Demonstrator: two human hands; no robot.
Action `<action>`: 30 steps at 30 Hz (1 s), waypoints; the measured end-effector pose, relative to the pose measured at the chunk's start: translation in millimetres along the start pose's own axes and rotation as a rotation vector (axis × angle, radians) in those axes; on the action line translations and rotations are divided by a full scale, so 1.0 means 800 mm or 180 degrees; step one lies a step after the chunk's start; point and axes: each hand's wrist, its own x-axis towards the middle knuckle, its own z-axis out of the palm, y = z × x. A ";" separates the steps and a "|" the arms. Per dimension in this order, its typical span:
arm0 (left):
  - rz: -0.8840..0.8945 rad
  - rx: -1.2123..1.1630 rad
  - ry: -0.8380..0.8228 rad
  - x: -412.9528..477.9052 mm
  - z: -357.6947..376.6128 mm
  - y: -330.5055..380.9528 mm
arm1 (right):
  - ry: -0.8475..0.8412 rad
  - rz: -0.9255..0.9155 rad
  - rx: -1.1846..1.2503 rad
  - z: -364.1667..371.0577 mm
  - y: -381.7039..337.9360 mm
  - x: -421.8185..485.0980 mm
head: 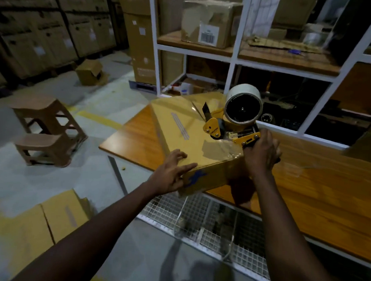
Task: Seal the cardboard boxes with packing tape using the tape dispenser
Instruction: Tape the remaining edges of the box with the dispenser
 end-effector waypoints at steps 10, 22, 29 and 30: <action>-0.0778 0.0963 -0.0576 -0.042 -0.050 -0.093 | -0.0072 0.0218 -0.0236 0.042 -0.101 -0.046; -0.1418 -0.0339 -0.0089 -0.011 -0.074 -0.073 | -0.0291 0.0393 -0.0223 0.030 -0.140 -0.050; -0.2372 -0.4378 0.1464 0.022 -0.119 0.000 | -0.0286 0.0350 -0.0239 0.027 -0.141 -0.043; -0.2359 -0.4468 0.1421 0.024 -0.121 0.002 | -0.0278 0.0355 -0.0266 0.027 -0.141 -0.043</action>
